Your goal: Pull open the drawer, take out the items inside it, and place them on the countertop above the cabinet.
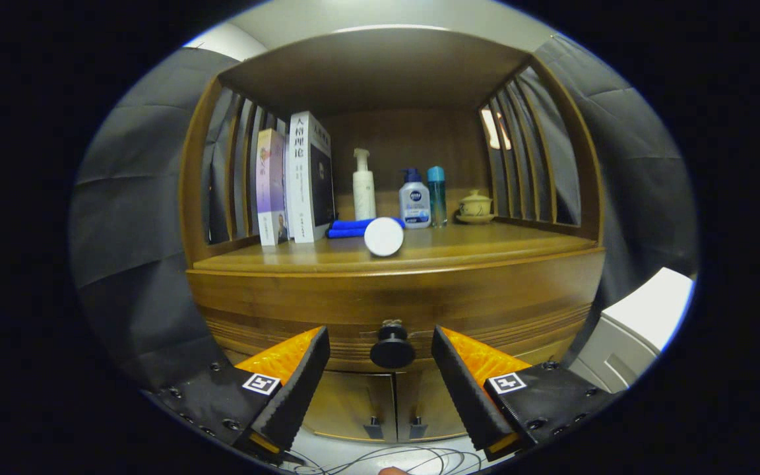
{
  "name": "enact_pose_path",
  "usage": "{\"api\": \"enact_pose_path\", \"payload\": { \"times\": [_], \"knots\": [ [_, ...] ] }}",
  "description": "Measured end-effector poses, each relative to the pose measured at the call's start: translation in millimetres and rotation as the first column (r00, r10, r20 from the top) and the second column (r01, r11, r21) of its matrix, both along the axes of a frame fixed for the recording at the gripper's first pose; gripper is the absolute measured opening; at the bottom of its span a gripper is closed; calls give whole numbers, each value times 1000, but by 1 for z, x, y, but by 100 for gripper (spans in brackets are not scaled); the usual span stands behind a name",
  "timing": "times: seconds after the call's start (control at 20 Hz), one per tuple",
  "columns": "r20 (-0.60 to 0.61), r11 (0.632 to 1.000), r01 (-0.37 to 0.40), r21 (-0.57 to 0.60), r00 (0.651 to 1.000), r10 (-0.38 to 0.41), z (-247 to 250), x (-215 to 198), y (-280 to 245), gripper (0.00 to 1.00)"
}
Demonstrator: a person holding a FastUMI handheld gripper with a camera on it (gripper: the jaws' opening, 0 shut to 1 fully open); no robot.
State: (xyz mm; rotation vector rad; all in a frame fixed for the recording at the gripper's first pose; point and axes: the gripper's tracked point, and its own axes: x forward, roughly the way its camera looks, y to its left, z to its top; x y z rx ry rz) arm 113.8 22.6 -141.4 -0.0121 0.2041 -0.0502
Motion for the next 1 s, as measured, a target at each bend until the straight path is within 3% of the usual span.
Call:
{"api": "enact_pose_path", "payload": {
  "times": [0.45,1.0],
  "knots": [
    [194,996,-52,-76,979,66,124,-90,-16,98],
    [198,998,-55,-42,978,62,143,-119,-20,98]
  ]
}}
